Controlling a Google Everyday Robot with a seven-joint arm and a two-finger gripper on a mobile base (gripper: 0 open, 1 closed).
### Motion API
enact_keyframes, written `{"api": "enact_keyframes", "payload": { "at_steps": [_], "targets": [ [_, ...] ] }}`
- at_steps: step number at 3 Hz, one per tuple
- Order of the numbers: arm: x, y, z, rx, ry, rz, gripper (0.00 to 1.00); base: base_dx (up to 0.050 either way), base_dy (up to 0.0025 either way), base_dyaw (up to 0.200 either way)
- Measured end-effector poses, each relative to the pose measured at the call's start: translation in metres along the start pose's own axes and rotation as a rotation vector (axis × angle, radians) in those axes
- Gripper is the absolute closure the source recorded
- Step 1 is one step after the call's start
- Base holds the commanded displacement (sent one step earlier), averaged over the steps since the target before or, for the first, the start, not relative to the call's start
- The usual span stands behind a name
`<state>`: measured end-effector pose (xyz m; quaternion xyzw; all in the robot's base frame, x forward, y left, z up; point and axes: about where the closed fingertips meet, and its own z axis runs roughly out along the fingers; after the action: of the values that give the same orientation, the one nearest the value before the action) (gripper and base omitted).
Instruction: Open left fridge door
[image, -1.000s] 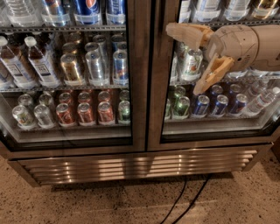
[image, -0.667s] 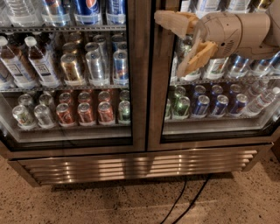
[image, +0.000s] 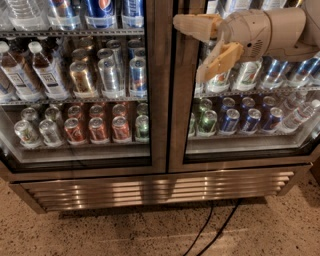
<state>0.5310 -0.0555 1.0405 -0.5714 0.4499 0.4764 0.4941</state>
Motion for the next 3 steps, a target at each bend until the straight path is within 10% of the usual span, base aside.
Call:
{"api": "enact_keyframes", "payload": {
  "at_steps": [3],
  "targets": [
    [0.0101, -0.0193, 0.0044, 0.038, 0.095, 0.065, 0.0, 0.0, 0.0, 0.0]
  ]
}}
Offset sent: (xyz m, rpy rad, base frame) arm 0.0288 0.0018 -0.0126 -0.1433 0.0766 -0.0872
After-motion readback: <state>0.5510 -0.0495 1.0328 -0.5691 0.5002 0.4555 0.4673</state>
